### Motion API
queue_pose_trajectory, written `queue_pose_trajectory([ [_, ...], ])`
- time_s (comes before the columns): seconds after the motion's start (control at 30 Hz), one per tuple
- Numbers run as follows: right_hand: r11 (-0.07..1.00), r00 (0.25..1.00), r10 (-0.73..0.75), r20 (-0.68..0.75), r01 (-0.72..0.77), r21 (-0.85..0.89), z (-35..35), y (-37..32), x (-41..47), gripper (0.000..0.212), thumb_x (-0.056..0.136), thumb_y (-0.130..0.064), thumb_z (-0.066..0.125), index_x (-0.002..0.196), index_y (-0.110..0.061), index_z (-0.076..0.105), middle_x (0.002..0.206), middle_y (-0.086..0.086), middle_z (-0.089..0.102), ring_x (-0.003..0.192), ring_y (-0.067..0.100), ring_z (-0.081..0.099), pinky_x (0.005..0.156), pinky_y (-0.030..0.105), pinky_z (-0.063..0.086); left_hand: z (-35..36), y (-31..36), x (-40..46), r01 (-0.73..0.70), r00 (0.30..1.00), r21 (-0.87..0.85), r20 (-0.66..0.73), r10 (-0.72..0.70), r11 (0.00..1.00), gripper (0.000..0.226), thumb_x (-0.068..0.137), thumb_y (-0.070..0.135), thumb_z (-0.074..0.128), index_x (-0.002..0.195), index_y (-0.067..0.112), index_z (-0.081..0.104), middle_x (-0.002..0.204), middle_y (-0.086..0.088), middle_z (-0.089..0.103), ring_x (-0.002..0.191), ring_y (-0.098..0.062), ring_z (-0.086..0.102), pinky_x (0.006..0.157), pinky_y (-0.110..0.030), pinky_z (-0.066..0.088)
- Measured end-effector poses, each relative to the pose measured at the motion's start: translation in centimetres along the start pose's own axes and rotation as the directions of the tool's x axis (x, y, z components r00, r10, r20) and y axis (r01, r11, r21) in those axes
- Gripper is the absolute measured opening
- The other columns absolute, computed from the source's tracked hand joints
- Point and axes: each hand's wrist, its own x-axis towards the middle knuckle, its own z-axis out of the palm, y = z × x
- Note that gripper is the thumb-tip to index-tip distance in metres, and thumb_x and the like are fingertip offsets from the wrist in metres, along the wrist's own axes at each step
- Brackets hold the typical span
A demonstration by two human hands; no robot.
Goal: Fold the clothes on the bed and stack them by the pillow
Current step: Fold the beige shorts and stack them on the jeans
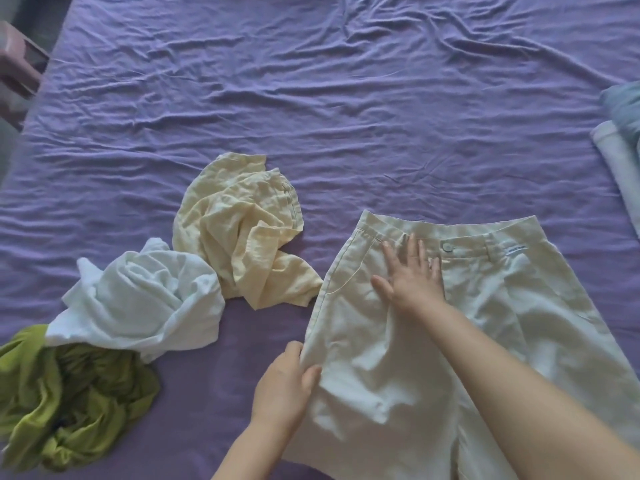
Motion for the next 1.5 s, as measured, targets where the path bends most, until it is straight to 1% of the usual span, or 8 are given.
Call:
queue_pose_trajectory([
  [0.2,0.886,0.936,-0.044,-0.35,0.199,0.418,-1.2,-1.0,-6.1,0.045,0.092,-0.037,0.053,0.131,-0.015,0.05,0.142,0.011,0.045,0.132,0.024,0.04,0.107,0.033,0.031,-1.3,4.7,-1.9,-0.114,0.965,-0.533,0.141,0.221,0.839,0.045,0.082,0.026,0.067,0.123,0.037,0.053,0.101,0.024,0.067,0.095,0.007,0.061,0.079,-0.012,0.047],
  [0.37,0.317,0.998,-0.026,0.062,-0.051,0.947,-4.3,0.2,-11.1,0.014,0.082,-0.039,0.067,0.088,-0.026,0.071,0.085,-0.006,0.071,0.074,0.003,0.065,0.06,0.021,0.053,0.5,9.2,-3.1,-0.089,0.881,-0.573,0.336,0.333,0.815,0.066,0.072,0.043,0.066,0.129,0.056,0.035,0.093,0.005,0.062,0.083,-0.006,0.058,0.085,-0.031,0.049],
  [0.53,0.417,0.998,-0.047,0.051,-0.027,0.909,-5.6,5.0,-13.1,0.031,0.082,0.004,0.059,0.105,-0.013,0.069,0.09,0.0,0.072,0.073,0.005,0.064,0.062,0.016,0.05,2.7,11.7,-4.1,-0.093,0.811,-0.612,0.411,0.417,0.785,0.059,0.074,0.049,0.068,0.127,0.052,0.043,0.077,0.013,0.058,0.066,-0.001,0.053,0.067,-0.022,0.046],
  [0.6,0.402,0.998,-0.065,-0.013,0.038,0.915,-5.6,6.8,-14.2,0.039,0.084,0.011,0.05,0.104,-0.016,0.069,0.091,-0.008,0.073,0.08,0.001,0.066,0.069,0.013,0.05,3.0,12.4,-3.1,-0.304,0.904,-0.499,0.116,0.41,0.812,0.037,0.083,0.029,0.068,0.12,0.031,0.062,0.082,0.008,0.062,0.07,-0.002,0.057,0.069,-0.03,0.05],
  [0.7,0.397,0.99,-0.089,-0.109,0.136,0.908,-4.8,8.8,-16.0,0.04,0.09,0.005,0.051,0.105,-0.029,0.065,0.094,-0.02,0.07,0.089,-0.008,0.064,0.074,0.007,0.046,2.1,15.3,0.0,-0.624,0.754,-0.012,-0.269,0.599,0.781,0.042,0.086,-0.002,0.058,0.123,0.017,0.062,0.112,-0.006,0.062,0.1,-0.021,0.057,0.088,-0.038,0.048],
  [0.83,0.454,0.978,0.017,-0.207,0.177,0.873,-3.3,11.1,-17.9,0.034,0.089,-0.006,0.059,0.114,-0.03,0.064,0.102,-0.02,0.068,0.097,-0.009,0.062,0.086,0.009,0.045,1.5,21.5,4.7,-0.748,0.617,0.496,0.273,0.738,0.442,0.055,0.091,0.012,0.049,0.136,0.044,0.042,0.157,0.008,0.017,0.144,-0.025,0.007,0.116,-0.04,0.016],
  [0.93,0.384,0.985,0.108,-0.134,0.083,0.919,-2.7,13.6,-19.3,0.04,0.085,-0.008,0.065,0.121,-0.024,0.062,0.101,0.001,0.07,0.095,0.013,0.066,0.09,0.028,0.05,1.8,25.4,6.8,-0.791,0.552,0.556,0.467,0.691,0.256,0.026,0.091,0.039,0.053,0.116,0.037,0.061,0.149,0.015,0.033,0.146,-0.025,0.002,0.117,-0.043,0.007],
  [1.5,0.641,0.845,0.493,-0.206,-0.193,0.743,3.9,29.1,-22.0,0.02,0.09,-0.02,0.058,0.11,-0.019,0.062,0.101,-0.002,0.063,0.09,0.017,0.058,0.077,0.032,0.047,9.3,36.2,10.0,-0.612,0.695,0.764,0.396,0.6,0.206,0.023,0.097,0.03,0.047,0.117,0.03,0.06,0.12,0.006,0.056,0.13,-0.021,0.031,0.116,-0.054,0.005],
])
